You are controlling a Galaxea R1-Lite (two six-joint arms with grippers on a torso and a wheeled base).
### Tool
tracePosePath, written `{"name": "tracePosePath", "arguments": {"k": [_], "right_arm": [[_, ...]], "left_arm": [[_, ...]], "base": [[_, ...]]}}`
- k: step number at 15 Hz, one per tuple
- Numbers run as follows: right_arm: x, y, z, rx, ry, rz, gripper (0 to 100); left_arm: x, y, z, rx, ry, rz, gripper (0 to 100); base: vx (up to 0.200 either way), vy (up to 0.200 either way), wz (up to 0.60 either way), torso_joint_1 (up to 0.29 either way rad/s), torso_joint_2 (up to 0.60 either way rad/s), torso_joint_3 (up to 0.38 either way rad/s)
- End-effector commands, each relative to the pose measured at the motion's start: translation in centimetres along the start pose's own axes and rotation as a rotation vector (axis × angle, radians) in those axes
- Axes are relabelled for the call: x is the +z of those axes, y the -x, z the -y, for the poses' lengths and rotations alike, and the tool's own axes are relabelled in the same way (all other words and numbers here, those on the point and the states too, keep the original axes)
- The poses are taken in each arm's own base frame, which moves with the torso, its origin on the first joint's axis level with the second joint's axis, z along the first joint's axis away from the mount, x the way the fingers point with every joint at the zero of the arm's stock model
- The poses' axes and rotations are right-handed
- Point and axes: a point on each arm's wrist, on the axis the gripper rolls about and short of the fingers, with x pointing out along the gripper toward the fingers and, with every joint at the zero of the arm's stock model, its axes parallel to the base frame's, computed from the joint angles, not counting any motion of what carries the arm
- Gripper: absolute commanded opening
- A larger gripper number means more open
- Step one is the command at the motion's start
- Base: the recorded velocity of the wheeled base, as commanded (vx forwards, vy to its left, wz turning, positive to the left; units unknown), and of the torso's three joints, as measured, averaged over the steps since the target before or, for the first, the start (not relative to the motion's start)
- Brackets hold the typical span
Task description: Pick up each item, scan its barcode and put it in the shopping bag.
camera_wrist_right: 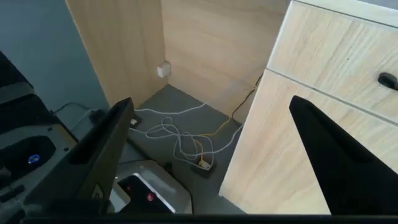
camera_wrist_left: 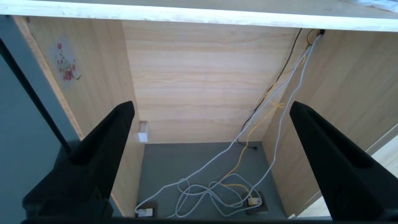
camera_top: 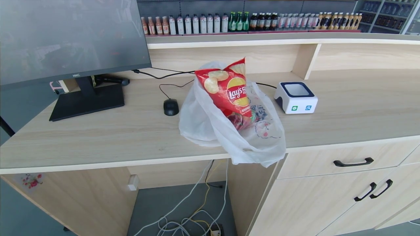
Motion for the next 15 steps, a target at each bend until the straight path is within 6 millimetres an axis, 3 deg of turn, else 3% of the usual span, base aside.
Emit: {"name": "tracePosePath", "arguments": {"k": [1,4,6,9,11,14,15], "right_arm": [[-0.1,0.5,-0.1,0.012,0.003,0.056,100],[-0.1,0.5,-0.1,0.053,0.025,0.049,100],[0.0,0.2,0.2,0.177,0.029,0.032,100],[-0.1,0.3,0.2,0.177,0.012,0.04,100],[0.1,0.0,-0.1,0.052,0.006,-0.015,100],[0.3,-0.8,-0.7,-0.459,-0.019,-0.161,100],[0.3,-0.8,-0.9,-0.55,-0.016,-0.164,100]], "left_arm": [[0.0,0.0,0.0,0.001,0.0,0.0,100],[0.0,0.0,0.0,-0.001,0.0,0.0,100],[0.0,0.0,0.0,-0.001,0.0,0.0,100],[0.0,0.0,0.0,-0.001,-0.001,0.0,100],[0.0,0.0,0.0,-0.001,-0.001,0.0,100],[0.0,0.0,0.0,0.001,-0.001,0.0,100],[0.0,0.0,0.0,0.001,0.0,0.0,100]], "base": [[0.0,0.0,0.0,0.0,0.0,0.0],[0.0,0.0,0.0,0.0,0.0,0.0],[0.0,0.0,0.0,0.0,0.0,0.0],[0.0,0.0,0.0,0.0,0.0,0.0],[0.0,0.0,0.0,0.0,0.0,0.0],[0.0,0.0,0.0,0.0,0.0,0.0],[0.0,0.0,0.0,0.0,0.0,0.0]]}}
